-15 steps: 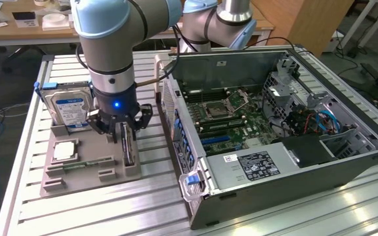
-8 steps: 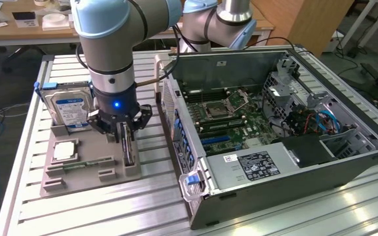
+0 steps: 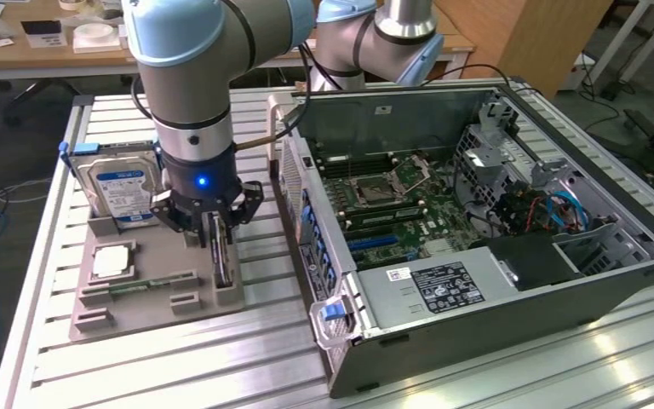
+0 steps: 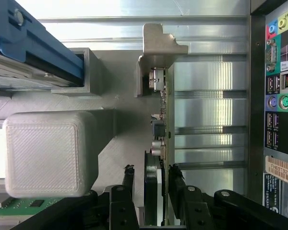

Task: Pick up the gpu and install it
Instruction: 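Pick up the gpu and move the gpu toward the slot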

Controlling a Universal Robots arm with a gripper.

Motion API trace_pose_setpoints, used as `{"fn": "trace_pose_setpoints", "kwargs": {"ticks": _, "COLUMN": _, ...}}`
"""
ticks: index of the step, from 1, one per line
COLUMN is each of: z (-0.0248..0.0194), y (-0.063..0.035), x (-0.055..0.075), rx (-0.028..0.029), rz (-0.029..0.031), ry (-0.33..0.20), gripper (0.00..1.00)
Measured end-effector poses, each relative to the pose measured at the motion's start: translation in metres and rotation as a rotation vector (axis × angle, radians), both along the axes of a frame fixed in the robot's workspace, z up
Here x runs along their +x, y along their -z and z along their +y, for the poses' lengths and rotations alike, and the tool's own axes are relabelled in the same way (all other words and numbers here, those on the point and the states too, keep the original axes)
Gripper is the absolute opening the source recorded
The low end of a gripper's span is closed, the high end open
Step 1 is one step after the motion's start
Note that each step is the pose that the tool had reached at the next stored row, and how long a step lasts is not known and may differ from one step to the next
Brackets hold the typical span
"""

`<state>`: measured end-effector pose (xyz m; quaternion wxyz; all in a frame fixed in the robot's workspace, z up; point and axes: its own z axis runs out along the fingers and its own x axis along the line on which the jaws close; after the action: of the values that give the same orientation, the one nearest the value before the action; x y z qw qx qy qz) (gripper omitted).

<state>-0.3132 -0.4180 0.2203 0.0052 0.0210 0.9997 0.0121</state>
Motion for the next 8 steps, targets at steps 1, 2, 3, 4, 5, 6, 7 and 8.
{"fn": "trace_pose_setpoints", "kwargs": {"ticks": 1, "z": 0.0, "y": 0.0, "x": 0.0, "rx": 0.0, "rz": 0.0, "ry": 0.0, "gripper": 0.42}}
{"fn": "trace_pose_setpoints", "kwargs": {"ticks": 2, "z": 0.0, "y": 0.0, "x": 0.0, "rx": -0.0001, "rz": 0.0001, "ry": 0.0, "gripper": 0.42}}
{"fn": "trace_pose_setpoints", "kwargs": {"ticks": 3, "z": 0.0, "y": 0.0, "x": 0.0, "rx": 0.0, "rz": 0.0001, "ry": 0.0, "gripper": 0.42}}
{"fn": "trace_pose_setpoints", "kwargs": {"ticks": 4, "z": 0.0, "y": 0.0, "x": 0.0, "rx": -0.0001, "rz": 0.0, "ry": 0.0, "gripper": 0.41}}
{"fn": "trace_pose_setpoints", "kwargs": {"ticks": 5, "z": 0.0, "y": 0.0, "x": 0.0, "rx": -0.0001, "rz": 0.0, "ry": 0.0, "gripper": 0.41}}
{"fn": "trace_pose_setpoints", "kwargs": {"ticks": 6, "z": 0.0, "y": 0.0, "x": 0.0, "rx": -0.0001, "rz": 0.0, "ry": 0.0, "gripper": 0.34}}
{"fn": "trace_pose_setpoints", "kwargs": {"ticks": 7, "z": -0.0001, "y": 0.0, "x": 0.0001, "rx": -0.0001, "rz": 0.0001, "ry": 0.0, "gripper": 0.34}}
{"fn": "trace_pose_setpoints", "kwargs": {"ticks": 8, "z": 0.0, "y": 0.0, "x": 0.0002, "rx": 0.0, "rz": 0.0001, "ry": 0.0, "gripper": 0.34}}
